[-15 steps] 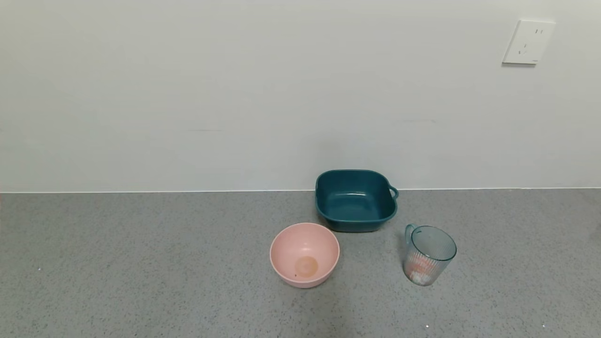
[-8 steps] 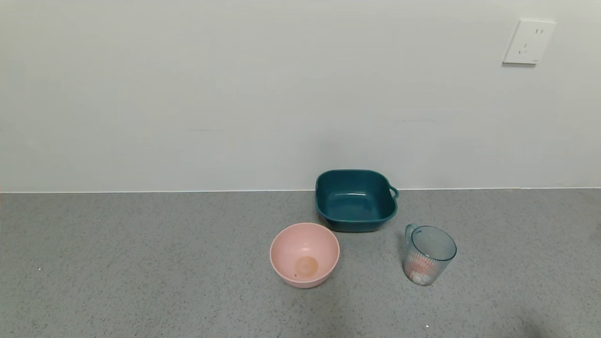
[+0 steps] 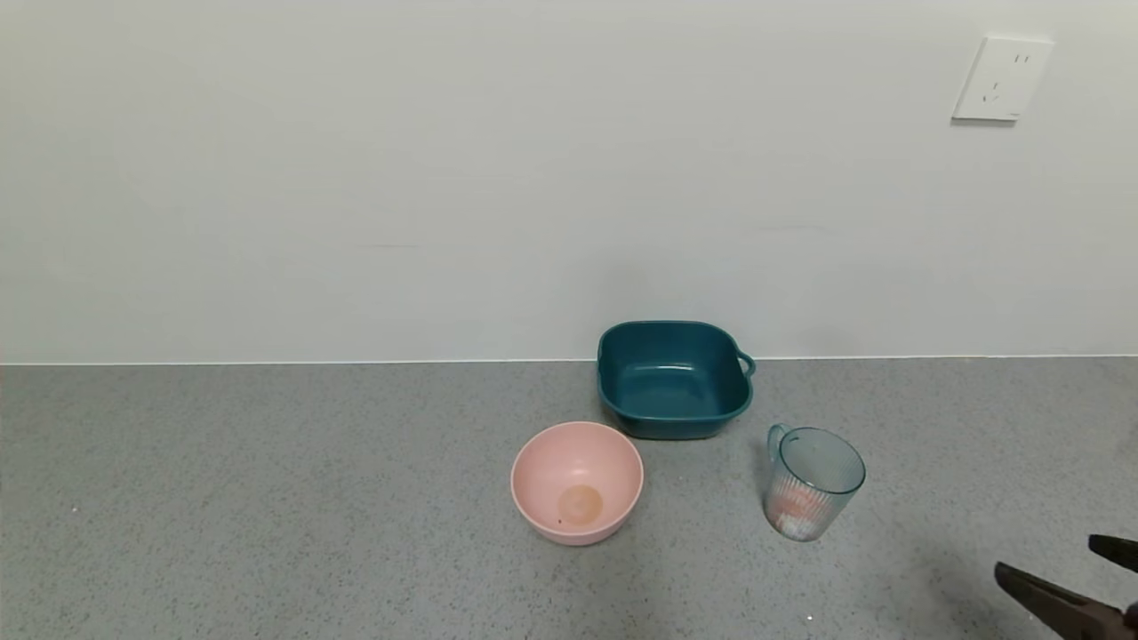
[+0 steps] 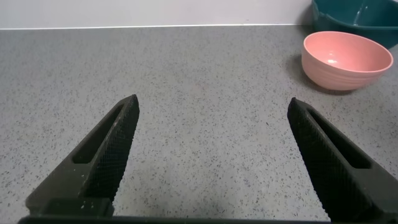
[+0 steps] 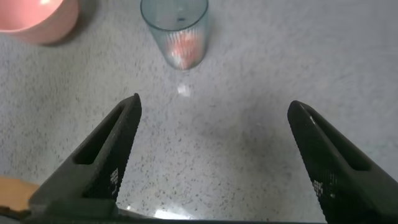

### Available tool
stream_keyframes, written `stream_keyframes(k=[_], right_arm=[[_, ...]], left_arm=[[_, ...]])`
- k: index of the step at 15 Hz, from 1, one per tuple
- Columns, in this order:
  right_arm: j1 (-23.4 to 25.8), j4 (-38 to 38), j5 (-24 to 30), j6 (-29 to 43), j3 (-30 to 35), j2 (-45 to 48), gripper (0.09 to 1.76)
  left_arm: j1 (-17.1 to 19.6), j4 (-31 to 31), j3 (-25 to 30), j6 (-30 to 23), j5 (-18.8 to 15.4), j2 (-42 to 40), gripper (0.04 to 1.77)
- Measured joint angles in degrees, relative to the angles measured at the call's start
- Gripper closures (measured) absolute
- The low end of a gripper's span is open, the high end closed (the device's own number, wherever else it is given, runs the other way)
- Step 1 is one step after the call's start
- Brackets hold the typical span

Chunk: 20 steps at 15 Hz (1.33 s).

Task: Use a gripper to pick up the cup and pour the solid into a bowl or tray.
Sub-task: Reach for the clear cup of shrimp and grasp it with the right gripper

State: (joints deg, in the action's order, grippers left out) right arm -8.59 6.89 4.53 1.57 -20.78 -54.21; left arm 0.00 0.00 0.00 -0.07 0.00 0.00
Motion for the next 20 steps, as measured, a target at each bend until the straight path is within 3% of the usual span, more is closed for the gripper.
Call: stream_keyframes(k=[8,20], right_arm=[[-0.2,11.9,4.0,0.6,1.9,-17.6,0.14],[-1.7,33.6,4.5,0.5,4.7,-38.2,0.14]], left_arm=[[0.0,0.0,0.0,0.0,0.0,0.0,0.09],[0.0,0.0,0.0,0.0,0.0,0.0,0.09]])
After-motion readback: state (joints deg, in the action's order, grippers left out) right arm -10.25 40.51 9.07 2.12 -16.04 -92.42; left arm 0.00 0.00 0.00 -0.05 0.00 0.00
